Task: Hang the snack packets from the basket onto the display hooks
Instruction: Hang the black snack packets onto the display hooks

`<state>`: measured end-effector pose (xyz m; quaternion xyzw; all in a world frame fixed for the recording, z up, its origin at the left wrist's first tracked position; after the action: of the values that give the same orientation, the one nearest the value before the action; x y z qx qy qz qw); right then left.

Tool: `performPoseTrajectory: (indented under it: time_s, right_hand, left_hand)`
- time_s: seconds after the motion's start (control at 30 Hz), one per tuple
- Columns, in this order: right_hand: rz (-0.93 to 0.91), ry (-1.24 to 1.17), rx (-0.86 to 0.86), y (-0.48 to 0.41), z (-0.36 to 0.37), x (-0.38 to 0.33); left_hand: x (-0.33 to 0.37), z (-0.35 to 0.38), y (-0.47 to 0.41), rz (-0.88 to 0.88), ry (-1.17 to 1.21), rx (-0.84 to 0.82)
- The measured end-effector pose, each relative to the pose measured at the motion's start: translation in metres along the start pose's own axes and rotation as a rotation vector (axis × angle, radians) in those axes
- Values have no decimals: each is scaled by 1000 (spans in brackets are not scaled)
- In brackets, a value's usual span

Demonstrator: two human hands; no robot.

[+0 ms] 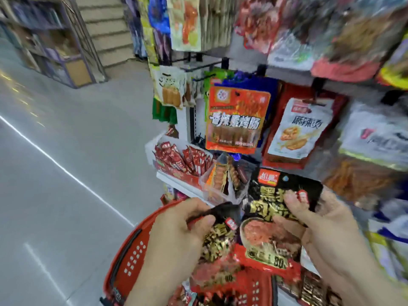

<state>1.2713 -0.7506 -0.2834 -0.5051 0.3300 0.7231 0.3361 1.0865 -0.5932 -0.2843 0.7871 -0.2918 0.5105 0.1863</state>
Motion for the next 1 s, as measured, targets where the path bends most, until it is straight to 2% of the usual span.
performPoseTrajectory:
  time_s: [0.17,0.37,0.47,0.57,0.7,0.77,0.9,1.0]
  right_hand:
    - [15,-26,55,32,44,-115]
    - [17,9,174,69,76,-224]
    - [-2,49,197,81,81,-260]
    - [0,64,190,88,82,-280]
    - [29,30,152,102,88,-292]
    - [-31,37,103,105,103,-302]
    - [-244,172,49,100,146,-324]
    - [-327,288,29,96,187,-325]
  left_hand:
    - [120,-60,5,102,-125,-66]
    - [236,-129,17,142,-162,-52]
    - [273,-150,25,129,-109,15]
    - [296,-165,30,104,-49,99]
    - [319,-167,33,156,-39,26]
    - [325,-167,28,193,-70,-36]
    - [323,-178,6,241,-53,-99]
    - [313,-195,-19,298,-39,-137]
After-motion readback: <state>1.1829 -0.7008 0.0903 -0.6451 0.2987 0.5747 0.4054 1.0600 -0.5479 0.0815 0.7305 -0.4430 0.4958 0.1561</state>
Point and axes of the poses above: each hand's wrist, its own y-axis away from the middle knuckle, its own z-axis out of the palm, x = y × z, the point moved 10 cm from there along -y, towards the middle knuckle
